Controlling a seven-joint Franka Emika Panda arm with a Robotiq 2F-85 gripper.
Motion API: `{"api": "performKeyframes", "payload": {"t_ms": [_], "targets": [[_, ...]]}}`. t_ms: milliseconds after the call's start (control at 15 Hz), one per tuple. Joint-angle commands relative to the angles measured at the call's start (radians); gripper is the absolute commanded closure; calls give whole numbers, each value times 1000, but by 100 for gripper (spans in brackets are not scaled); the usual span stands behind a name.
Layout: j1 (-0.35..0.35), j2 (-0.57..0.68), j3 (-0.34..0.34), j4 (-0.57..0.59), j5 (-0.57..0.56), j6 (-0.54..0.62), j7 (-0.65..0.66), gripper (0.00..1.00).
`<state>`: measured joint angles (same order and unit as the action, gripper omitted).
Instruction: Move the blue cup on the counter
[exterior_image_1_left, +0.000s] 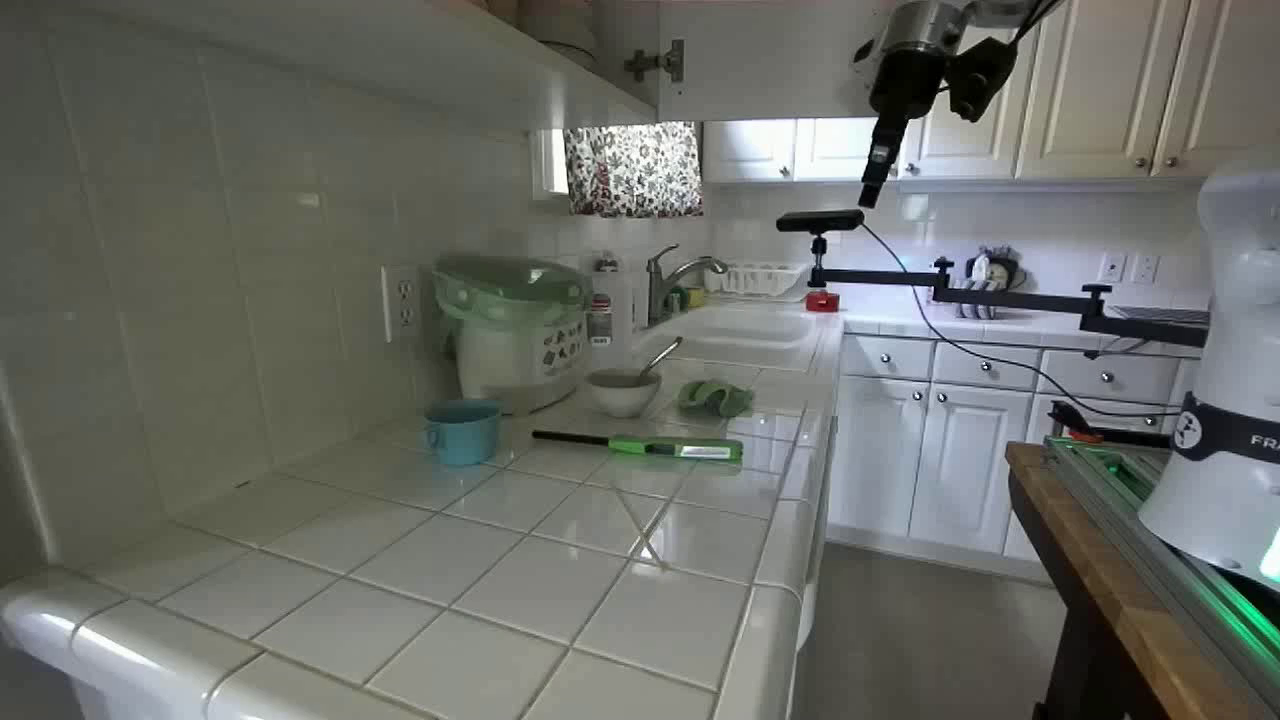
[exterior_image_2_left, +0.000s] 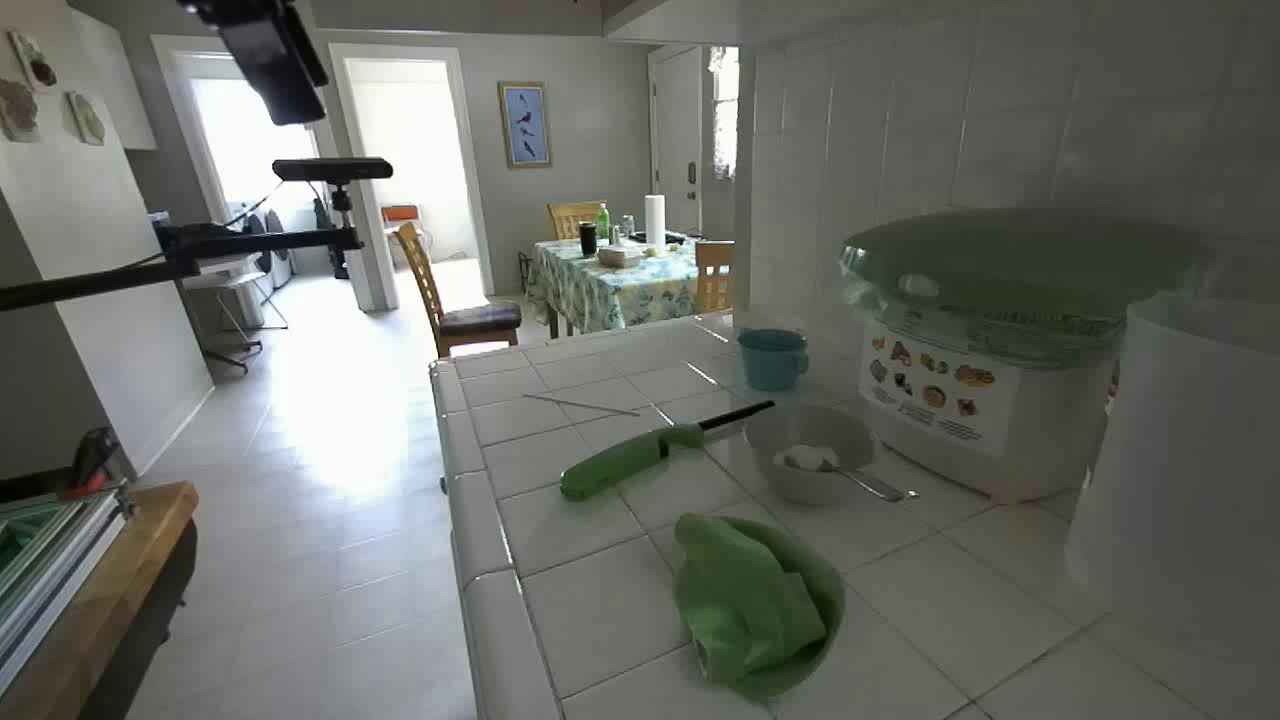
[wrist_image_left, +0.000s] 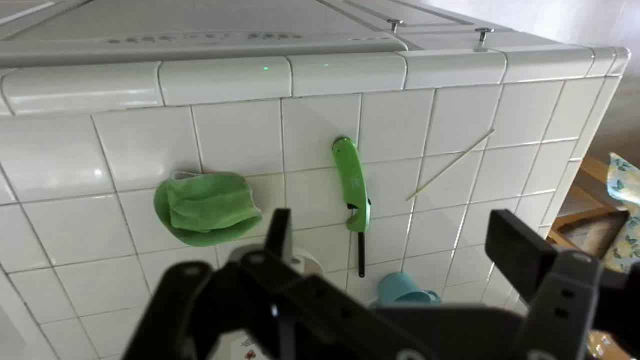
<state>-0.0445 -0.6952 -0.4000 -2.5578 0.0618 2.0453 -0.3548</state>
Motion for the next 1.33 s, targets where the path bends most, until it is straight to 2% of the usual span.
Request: {"api": "performKeyframes", "payload": {"t_ms": [0, 600, 733, 1000, 1267], "targets": [[-28, 8, 24, 2, 21, -4, -17, 0], [-28, 8, 24, 2, 21, -4, -17, 0], [18, 60, 31, 14, 62, 37, -28, 0], [132, 225, 110, 59, 160, 205, -42, 0], [185, 437, 169, 171, 163, 340, -99, 0]]}}
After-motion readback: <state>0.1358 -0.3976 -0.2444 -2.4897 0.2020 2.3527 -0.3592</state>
